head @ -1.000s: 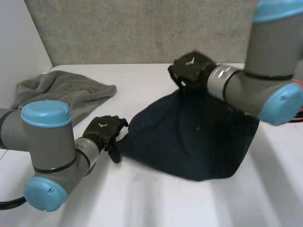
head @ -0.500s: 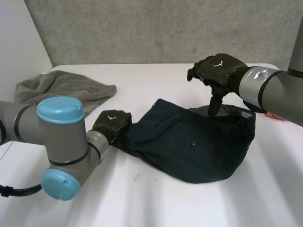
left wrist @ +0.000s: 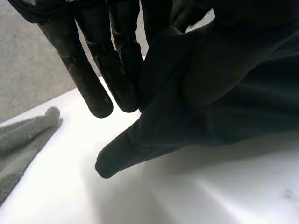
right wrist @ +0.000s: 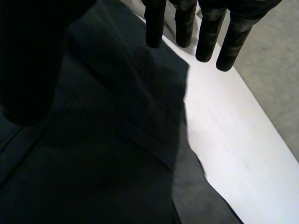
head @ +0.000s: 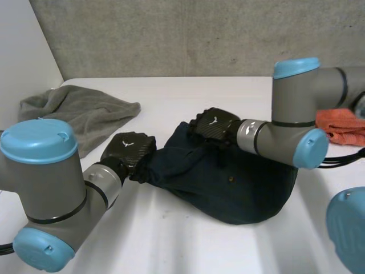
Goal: Fold the laundry.
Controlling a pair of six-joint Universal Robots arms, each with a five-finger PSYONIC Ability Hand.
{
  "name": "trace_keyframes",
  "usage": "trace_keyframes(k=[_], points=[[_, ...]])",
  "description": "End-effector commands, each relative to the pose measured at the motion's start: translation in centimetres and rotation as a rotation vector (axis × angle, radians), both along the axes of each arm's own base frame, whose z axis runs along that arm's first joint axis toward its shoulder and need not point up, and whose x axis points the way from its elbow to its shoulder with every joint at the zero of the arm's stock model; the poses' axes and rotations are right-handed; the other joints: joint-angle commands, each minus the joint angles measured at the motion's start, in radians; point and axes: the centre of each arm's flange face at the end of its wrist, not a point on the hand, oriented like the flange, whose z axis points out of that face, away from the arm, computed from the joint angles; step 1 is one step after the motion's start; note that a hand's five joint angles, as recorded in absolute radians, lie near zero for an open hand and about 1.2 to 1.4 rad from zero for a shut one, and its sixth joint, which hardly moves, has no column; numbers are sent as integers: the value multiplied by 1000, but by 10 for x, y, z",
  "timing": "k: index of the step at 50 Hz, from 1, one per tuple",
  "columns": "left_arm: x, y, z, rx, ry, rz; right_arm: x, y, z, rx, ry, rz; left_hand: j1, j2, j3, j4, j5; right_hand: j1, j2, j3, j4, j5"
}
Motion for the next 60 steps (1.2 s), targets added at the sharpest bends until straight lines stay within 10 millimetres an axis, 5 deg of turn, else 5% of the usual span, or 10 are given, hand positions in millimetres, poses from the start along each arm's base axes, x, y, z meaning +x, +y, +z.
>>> trace_keyframes(k=[1,6,9,20,24,28,34,46,50,60], points=[[-3,10,5,-12,4,-25,13,4,-24,19,7,31,278,209,207,198,264,28,11,20,2,9],[-2,10,7,-16,6,-22,19,-8,-31,-23,-8,14,278,209,207,198,264,1169,1152,1161,1143,1150],[-2,4,10,-34,14,-14,23,-19,-18,-85,-39,-19,278,209,207,198,264,1172,1156,1164,1147,1153],[-20,-92,112,-516,82,64,-4,-62,192,-630,-639,-378,278,209,207,198,264,1172,1156,1164,1147,1153],[-26,-106,190,-837,175,108,-15,-43,245,-748,-733,-380,278,209,207,198,264,1172,1156,1164,1147,1153],[-25,-108,210,-952,239,133,-23,-25,266,-758,-737,-366,278,209,207,198,264,1172,1156,1164,1147,1153],[-26,-99,181,-894,204,115,-32,-26,221,-608,-599,-392,278,209,207,198,264,1172,1156,1164,1147,1153],[-12,-35,21,-435,-46,-1,-59,16,52,-182,-165,-357,263,195,193,184,250,1172,1156,1164,1147,1153],[-7,3,-19,-279,-133,-70,-71,34,18,-88,-77,-359,-242,-310,-312,-321,-256,1172,1156,1164,1147,1153],[15,2,-27,-182,-196,1,-91,40,-6,14,-52,-413,-703,-771,-773,-782,-716,1172,1156,1164,1147,1153]])
